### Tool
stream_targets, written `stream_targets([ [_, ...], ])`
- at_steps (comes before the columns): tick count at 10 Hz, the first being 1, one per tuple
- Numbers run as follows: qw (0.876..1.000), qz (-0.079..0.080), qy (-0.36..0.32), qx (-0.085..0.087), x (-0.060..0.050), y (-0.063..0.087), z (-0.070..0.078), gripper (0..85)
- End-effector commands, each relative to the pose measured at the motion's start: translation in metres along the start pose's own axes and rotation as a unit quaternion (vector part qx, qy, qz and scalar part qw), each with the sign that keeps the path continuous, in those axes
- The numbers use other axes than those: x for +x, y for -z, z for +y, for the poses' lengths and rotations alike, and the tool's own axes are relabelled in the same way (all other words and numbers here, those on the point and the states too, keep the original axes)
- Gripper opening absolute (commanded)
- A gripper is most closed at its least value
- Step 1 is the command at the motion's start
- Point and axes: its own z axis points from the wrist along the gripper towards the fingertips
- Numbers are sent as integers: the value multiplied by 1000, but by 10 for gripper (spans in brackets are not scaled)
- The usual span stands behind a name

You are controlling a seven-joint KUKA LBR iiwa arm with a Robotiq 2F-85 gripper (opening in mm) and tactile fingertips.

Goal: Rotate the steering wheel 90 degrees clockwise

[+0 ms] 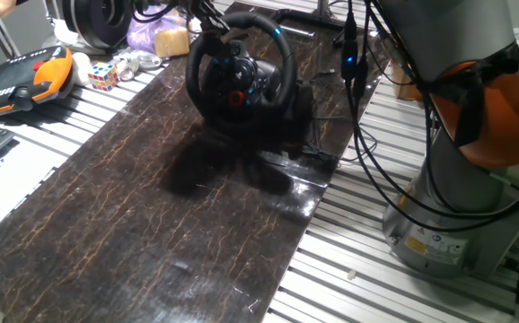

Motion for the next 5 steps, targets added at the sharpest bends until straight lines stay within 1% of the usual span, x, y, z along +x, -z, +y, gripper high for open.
stream_targets([
  [1,1000,-2,0,0,-1,-1,-1,17],
  [3,1000,-2,0,2,-2,-2,-1,17],
  [5,1000,7,-11,3,-2,-2,-1,17],
])
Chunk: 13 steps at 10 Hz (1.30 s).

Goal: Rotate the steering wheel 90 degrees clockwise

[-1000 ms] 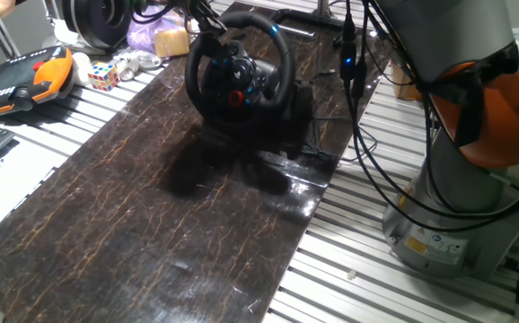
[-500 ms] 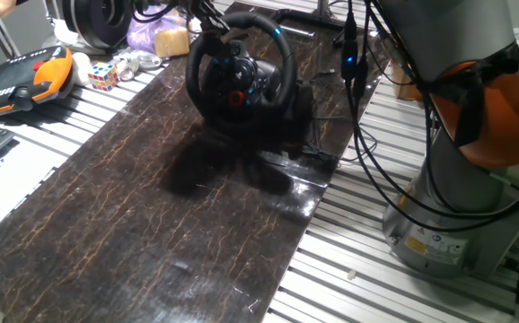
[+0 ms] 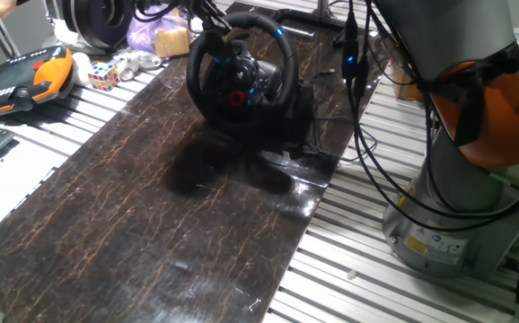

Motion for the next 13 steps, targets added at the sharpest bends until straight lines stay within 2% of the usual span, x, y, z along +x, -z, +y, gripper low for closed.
stream_targets([
  [1,1000,5,-1,1,0,0,0,17],
  [4,1000,14,-2,0,0,0,0,17],
  [13,1000,25,0,5,1,-1,0,13],
])
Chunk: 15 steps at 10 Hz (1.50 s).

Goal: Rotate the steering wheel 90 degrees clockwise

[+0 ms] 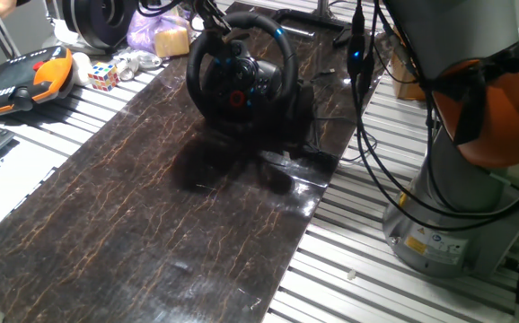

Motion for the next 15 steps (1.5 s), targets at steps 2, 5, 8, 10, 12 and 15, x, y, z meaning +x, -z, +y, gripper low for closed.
stream_targets([
  [2,1000,10,-4,3,0,0,0,10],
  [5,1000,28,-10,-9,0,0,0,10],
  [8,999,26,-17,-31,0,0,0,13],
  [10,999,15,-19,-47,0,0,0,17],
  [12,998,26,-13,-51,0,0,0,17],
  [15,998,26,-12,-55,12,-1,-8,13],
])
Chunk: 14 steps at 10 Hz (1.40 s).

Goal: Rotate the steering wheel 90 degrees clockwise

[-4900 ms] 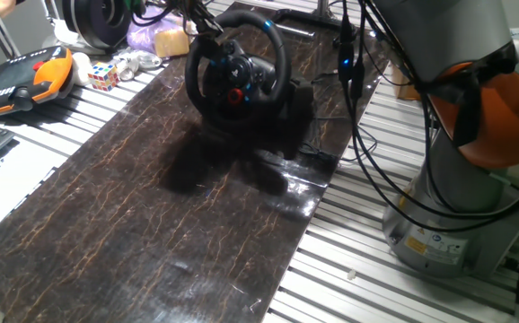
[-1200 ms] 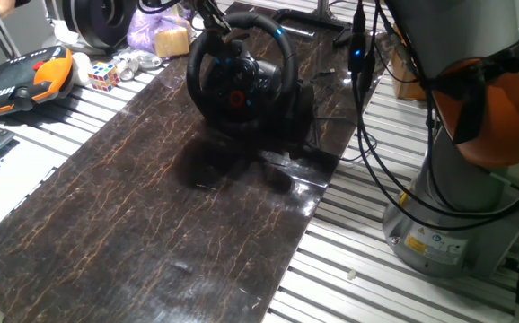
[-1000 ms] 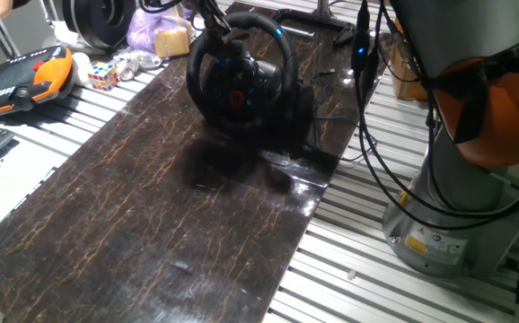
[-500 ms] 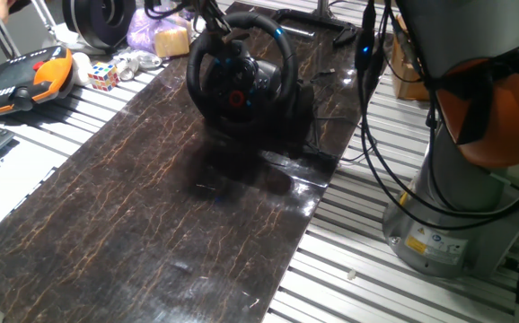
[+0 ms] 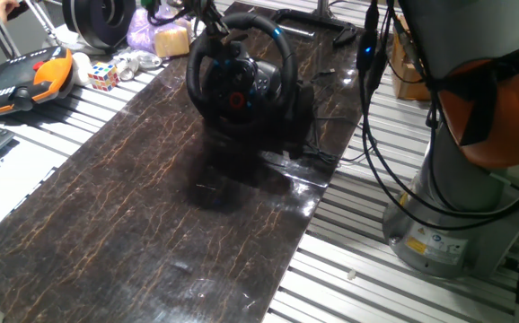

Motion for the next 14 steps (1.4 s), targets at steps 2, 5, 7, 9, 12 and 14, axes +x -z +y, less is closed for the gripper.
stream_targets([
  [2,1000,-5,-6,3,0,-5,-2,17],
  [5,1000,-16,-12,2,-18,0,9,17],
  [7,1000,-17,-24,8,-33,3,21,17],
  [9,999,-26,-29,-3,-45,6,26,17],
  [12,999,-31,-38,-4,-40,5,24,13],
  [14,999,-36,-39,-4,-39,2,24,13],
])
